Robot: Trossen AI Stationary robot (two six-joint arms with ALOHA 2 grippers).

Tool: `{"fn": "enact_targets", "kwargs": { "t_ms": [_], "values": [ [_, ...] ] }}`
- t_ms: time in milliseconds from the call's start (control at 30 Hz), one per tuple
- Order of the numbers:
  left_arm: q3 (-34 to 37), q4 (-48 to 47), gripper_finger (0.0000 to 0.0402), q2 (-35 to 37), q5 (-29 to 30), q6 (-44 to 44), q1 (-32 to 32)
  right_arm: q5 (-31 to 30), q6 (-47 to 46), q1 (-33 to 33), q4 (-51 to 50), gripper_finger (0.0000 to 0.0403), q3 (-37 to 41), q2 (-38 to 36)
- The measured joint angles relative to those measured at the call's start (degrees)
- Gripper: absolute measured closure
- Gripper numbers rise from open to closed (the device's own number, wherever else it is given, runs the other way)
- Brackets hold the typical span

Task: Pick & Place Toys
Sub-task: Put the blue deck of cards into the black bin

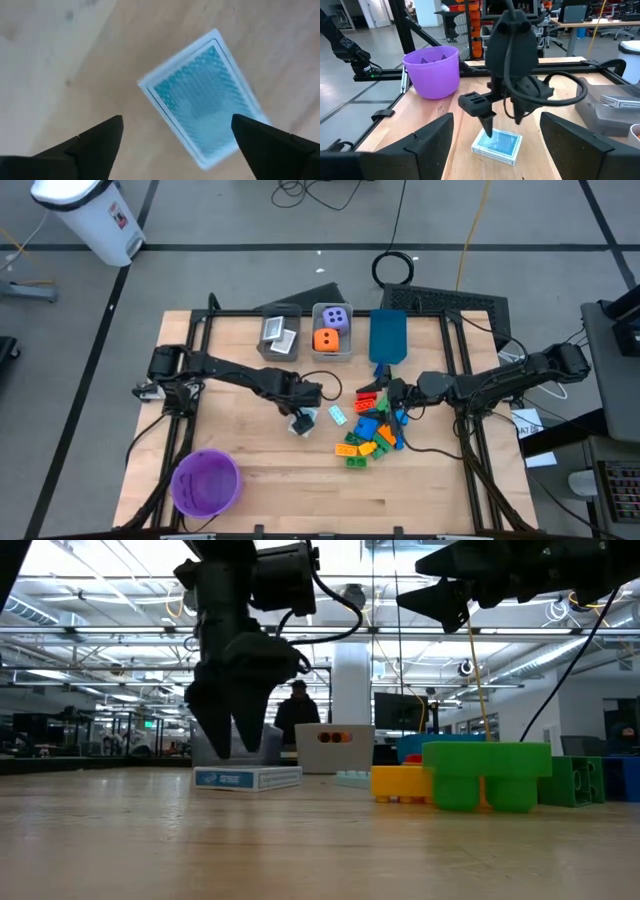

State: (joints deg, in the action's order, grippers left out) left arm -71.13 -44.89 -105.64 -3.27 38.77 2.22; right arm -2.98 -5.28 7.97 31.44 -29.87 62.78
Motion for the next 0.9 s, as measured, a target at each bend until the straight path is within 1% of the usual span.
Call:
{"fn": "enact_targets", "kwargs": {
  "t_ms": [133,333,567,733,900],
  "values": [
    [0.00,2.76,0.0015,0.02,-2.34,7.61,0.45,0.03,-0.02,0.00,0.00,0.0115,0.00,0.00],
    [-0.02,6.12,0.0026,-1.33,1.72,14.23,0.92,0.04,0.61,0.00,-0.02,0.0115,0.00,0.00],
    [-0.18,6.32,0.0020,-4.40,1.82,18.32,1.06,0.22,0.42,0.00,-0.84,0.0115,0.00,0.00],
    [-0.20,6.47,0.0017,-5.30,4.09,18.87,1.52,0.24,0.39,0.03,-0.90,0.0115,0.00,0.00],
    [-0.17,6.36,0.0023,-5.35,5.03,18.36,2.09,0.24,0.39,0.02,-1.29,0.0115,0.00,0.00]
  ]
}}
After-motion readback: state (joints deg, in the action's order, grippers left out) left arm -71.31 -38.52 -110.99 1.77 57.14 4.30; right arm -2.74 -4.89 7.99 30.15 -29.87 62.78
